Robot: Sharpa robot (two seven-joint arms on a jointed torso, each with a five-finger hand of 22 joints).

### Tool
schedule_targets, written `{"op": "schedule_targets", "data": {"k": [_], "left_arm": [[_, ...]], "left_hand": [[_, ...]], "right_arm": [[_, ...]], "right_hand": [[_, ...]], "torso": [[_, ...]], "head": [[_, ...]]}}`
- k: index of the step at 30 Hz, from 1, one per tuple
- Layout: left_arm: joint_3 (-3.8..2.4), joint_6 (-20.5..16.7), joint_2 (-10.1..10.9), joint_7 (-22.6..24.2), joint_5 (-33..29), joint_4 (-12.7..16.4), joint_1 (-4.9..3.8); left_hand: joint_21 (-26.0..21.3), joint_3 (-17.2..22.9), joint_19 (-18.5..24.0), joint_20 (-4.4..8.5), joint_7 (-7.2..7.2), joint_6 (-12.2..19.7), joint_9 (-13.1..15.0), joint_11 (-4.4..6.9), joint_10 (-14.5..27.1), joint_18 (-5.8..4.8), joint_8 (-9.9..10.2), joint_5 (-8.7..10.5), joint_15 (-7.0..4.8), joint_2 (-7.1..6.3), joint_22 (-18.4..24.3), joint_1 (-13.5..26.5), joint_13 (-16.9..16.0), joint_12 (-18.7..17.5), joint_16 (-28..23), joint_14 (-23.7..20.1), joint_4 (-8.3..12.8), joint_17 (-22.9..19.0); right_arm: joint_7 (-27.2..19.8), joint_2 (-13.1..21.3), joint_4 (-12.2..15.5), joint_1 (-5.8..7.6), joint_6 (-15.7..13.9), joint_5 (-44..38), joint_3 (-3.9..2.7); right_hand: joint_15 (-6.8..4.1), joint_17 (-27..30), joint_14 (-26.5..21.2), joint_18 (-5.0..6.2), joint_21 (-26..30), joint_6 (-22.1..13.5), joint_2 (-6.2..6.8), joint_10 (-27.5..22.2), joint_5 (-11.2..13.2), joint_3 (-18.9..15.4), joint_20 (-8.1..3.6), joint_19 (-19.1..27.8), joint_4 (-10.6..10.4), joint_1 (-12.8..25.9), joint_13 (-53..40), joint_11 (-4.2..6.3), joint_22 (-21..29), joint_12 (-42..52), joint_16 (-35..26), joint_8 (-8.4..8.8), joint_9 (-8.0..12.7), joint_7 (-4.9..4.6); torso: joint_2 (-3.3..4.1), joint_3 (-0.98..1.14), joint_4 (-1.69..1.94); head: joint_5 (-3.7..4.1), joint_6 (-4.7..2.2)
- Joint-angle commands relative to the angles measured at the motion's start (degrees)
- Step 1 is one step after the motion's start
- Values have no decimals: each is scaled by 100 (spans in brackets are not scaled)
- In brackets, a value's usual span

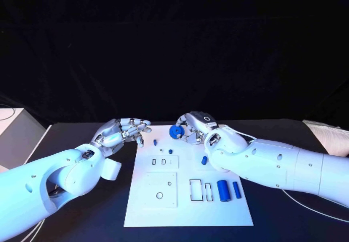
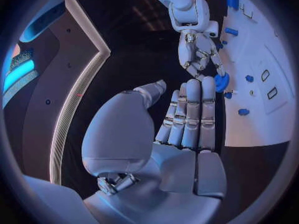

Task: Assemble the parts on the task board

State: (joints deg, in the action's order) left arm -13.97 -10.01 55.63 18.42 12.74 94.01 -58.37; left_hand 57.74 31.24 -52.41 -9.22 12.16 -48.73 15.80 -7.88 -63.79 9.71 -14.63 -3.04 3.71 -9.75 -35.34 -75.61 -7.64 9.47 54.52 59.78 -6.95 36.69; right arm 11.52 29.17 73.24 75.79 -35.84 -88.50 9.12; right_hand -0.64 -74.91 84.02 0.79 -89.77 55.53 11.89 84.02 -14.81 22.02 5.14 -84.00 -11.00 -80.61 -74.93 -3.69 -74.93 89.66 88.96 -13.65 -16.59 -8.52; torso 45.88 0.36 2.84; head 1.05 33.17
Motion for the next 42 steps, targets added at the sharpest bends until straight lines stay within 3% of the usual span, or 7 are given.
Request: {"op": "schedule_targets", "data": {"k": [1, 11, 30, 42], "left_arm": [[-4, 73, -10, 22, 38, 10, -1], [-4, 84, -9, 17, 53, 13, -2], [-4, 93, 7, 8, 62, 27, -3], [-4, 99, 13, 2, 63, 40, -4]], "left_hand": [[-31, 42, 26, -2, -17, 16, 8, 10, 34, 86, 18, 19, -1, 49, 5, -19, -5, -12, -30, -33, 5, -8], [-30, 47, 28, -2, -18, 14, 9, 10, 35, 86, 17, 20, -2, 51, 5, -27, -7, -10, -32, -31, 13, -10], [-30, 47, 28, -2, -18, 14, 9, 10, 35, 86, 17, 20, -2, 51, 5, -27, -7, -10, -32, -31, 13, -10], [-30, 47, 28, -2, -18, 14, 9, 10, 35, 86, 17, 20, -2, 51, 5, -27, -7, -10, -32, -31, 13, -10]], "right_arm": [[170, -53, -18, -16, -207, -602, 20], [364, -211, -68, -50, -195, -894, 77], [445, -413, -348, -141, 188, -943, 91], [480, -521, -582, -182, 307, -942, 92]], "right_hand": [[-56, -1243, 539, -79, -23, 85, 34, 598, 28, 39, -33, -600, -7, 62, -1507, 31, -1507, 34, 23, -6, -29, 50], [-60, -1242, 539, -79, -23, 91, 60, 598, 84, 42, -35, -600, -18, 97, -1507, 28, -1507, 34, 22, 0, -30, 52], [-62, -1241, 539, -79, -23, 94, 61, 598, 92, 54, -37, -600, -13, 93, -1507, 31, -1507, 34, 22, 1, -31, 55], [-63, -1239, 539, -79, -23, 95, 61, 598, 93, 56, -38, -600, -12, 93, -1507, 31, -1507, 34, 21, 2, -31, 56]], "torso": [[-2, 2, 2], [-5, 9, 2], [-6, -3, 8], [-6, 8, 3]], "head": [[-7, 20], [-24, 38], [-59, 77], [-84, 83]]}}
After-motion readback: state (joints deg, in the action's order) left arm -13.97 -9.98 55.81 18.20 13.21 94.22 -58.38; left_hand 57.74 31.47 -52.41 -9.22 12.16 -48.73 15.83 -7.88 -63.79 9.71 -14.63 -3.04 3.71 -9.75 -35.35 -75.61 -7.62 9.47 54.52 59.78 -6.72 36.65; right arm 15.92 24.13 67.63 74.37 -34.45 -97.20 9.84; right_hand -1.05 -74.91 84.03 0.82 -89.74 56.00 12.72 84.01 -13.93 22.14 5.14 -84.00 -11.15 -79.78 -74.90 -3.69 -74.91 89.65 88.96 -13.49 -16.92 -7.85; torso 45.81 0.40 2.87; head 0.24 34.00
